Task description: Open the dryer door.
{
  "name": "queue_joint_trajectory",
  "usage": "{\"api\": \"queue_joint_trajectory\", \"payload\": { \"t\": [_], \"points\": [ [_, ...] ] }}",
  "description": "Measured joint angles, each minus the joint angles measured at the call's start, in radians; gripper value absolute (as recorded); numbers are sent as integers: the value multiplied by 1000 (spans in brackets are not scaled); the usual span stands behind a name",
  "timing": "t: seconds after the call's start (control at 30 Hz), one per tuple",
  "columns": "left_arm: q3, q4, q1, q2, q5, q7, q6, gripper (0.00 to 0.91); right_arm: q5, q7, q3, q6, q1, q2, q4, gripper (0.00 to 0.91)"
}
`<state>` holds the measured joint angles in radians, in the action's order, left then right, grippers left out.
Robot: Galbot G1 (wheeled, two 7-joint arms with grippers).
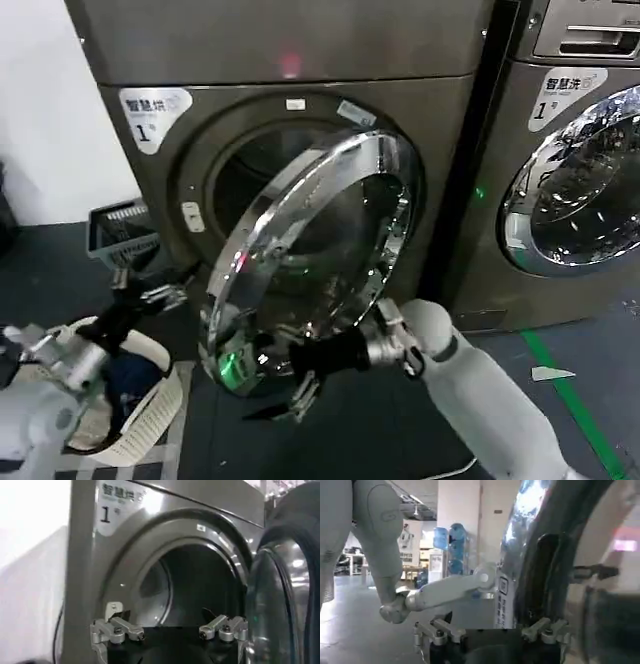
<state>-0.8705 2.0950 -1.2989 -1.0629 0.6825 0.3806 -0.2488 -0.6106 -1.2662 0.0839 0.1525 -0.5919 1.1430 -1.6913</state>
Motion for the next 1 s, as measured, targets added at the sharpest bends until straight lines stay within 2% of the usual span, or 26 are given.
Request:
{"api": "queue_joint_trajectory", "payload": {
  "t": [0.47, 0.67, 0.8, 1.0],
  "points": [
    [161, -34, 85, 22, 19, 11, -5, 907, -10, -28, -241, -17, -174, -99, -61, 907],
    [211, -55, 121, 24, 33, 27, -8, 907, -5, -45, -446, -24, -300, -109, -99, 907],
    [246, -56, 127, 32, 49, 37, -3, 907, 41, -14, -602, -39, -385, -116, -133, 907],
    [298, -46, 143, 33, 43, 51, -1, 907, 43, 28, -824, -70, -510, -74, -175, 907]
  ]
}}
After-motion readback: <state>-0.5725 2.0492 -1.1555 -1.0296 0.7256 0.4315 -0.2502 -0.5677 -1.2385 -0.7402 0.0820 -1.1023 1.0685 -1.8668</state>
